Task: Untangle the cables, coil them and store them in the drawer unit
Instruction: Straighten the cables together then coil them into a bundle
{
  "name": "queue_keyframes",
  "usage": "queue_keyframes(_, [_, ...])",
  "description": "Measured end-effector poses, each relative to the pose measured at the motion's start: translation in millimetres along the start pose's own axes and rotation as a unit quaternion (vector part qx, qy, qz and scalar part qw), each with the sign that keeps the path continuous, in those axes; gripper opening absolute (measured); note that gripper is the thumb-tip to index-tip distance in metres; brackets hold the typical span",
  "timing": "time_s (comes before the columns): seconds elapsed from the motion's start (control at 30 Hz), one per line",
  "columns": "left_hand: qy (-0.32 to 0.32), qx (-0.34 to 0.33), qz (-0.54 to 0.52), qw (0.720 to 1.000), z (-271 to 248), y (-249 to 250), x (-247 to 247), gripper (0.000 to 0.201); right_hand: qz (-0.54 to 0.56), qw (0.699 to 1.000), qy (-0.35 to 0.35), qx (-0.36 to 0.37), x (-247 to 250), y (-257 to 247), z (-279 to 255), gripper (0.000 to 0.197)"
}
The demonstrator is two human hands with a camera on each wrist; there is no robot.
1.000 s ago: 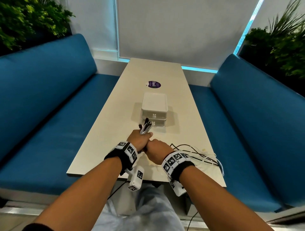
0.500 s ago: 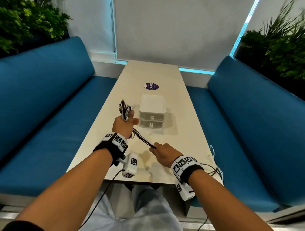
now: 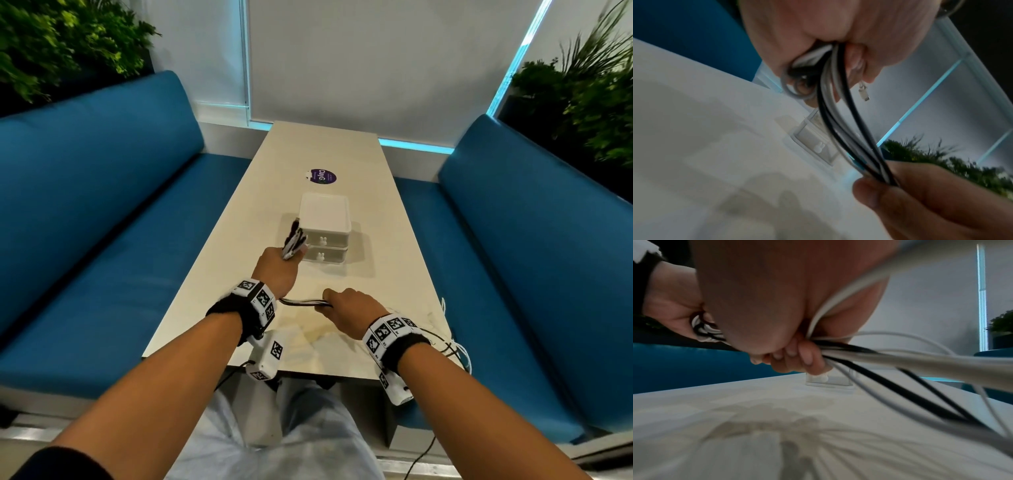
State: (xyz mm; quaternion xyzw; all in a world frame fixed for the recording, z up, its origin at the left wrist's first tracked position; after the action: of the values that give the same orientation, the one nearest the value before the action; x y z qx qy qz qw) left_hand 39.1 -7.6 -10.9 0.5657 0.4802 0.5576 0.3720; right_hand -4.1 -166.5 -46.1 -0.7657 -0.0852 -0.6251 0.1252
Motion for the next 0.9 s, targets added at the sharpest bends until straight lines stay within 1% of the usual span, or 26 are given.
queue_keyframes(0.07, [-0.033, -0.03, 0.087, 0.995, -1, 2, -3, 0.046, -0.014, 1.0, -0.005, 0.007, 1, 4, -1, 0.038])
queue_keyframes(0.13, [-0.072, -0.049, 0.198, 0.976, -1, -2, -6, 0.039, -0.012, 1.0, -0.012, 0.008, 0, 15, -3, 0.036])
queue_keyframes(0.2, [-0.107, -0.051, 0.268, 0.956, -3, -10, -6, 0.037, -0.005, 1.0, -0.023, -0.004, -1, 28, -5, 0.034])
queue_keyframes(0.33, [-0.186, -0.083, 0.327, 0.923, -21, -17, -23, 0.044, 0.027, 0.999, -0.031, -0.024, 2, 36, -4, 0.033])
queue_keyframes(0.4, [-0.218, -0.098, 0.312, 0.919, -33, -19, -36, 0.045, 0.044, 0.998, -0.021, -0.033, 9, 39, -2, 0.03])
queue_keyframes(0.47, [-0.223, -0.114, 0.299, 0.921, -39, -18, -42, 0.048, 0.059, 0.997, -0.01, -0.04, 13, 42, -1, 0.03])
queue_keyframes(0.5, [-0.218, -0.124, 0.306, 0.919, -38, -16, -43, 0.052, 0.069, 0.997, -0.007, -0.044, 14, 43, -1, 0.03])
queue_keyframes(0.53, [-0.212, -0.13, 0.32, 0.914, -37, -16, -44, 0.05, 0.078, 0.996, -0.004, -0.047, 13, 43, -1, 0.031])
queue_keyframes(0.6, [-0.202, -0.126, 0.361, 0.902, -34, -14, -46, 0.032, 0.092, 0.994, 0.003, -0.054, 13, 44, -1, 0.033])
queue_keyframes(0.63, [-0.199, -0.122, 0.385, 0.893, -33, -12, -47, 0.021, 0.097, 0.994, 0.008, -0.057, 13, 44, -1, 0.031])
queue_keyframes(0.7, [-0.202, -0.129, 0.434, 0.869, -37, -10, -52, 0.013, 0.108, 0.992, 0.025, -0.064, 16, 46, 0, 0.02])
queue_keyframes(0.77, [-0.214, -0.151, 0.473, 0.841, -43, -10, -59, 0.015, 0.117, 0.99, 0.036, -0.073, 18, 48, -1, 0.011])
queue_keyframes(0.83, [-0.222, -0.171, 0.507, 0.815, -46, -12, -65, 0.017, 0.125, 0.989, 0.029, -0.08, 15, 49, -2, 0.009])
queue_keyframes(0.87, [-0.225, -0.177, 0.514, 0.809, -47, -13, -66, 0.017, 0.127, 0.988, 0.027, -0.08, 13, 49, -3, 0.008])
queue_keyframes(0.9, [-0.233, -0.172, 0.505, 0.813, -47, -14, -67, 0.017, 0.127, 0.988, 0.027, -0.08, 12, 49, -4, 0.007])
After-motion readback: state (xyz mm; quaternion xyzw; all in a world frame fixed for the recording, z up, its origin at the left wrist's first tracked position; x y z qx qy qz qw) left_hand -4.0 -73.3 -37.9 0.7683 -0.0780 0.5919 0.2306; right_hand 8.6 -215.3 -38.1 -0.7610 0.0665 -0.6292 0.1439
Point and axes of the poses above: each hand's wrist, its own z-axis towards the middle knuckle, its own x-axis out of the back of the hand, y = z × x, the point moved 7 cm from there along z, towards the middle knuckle, and after that the axes turned 2 degrees about -z, right-handed, at the moved point
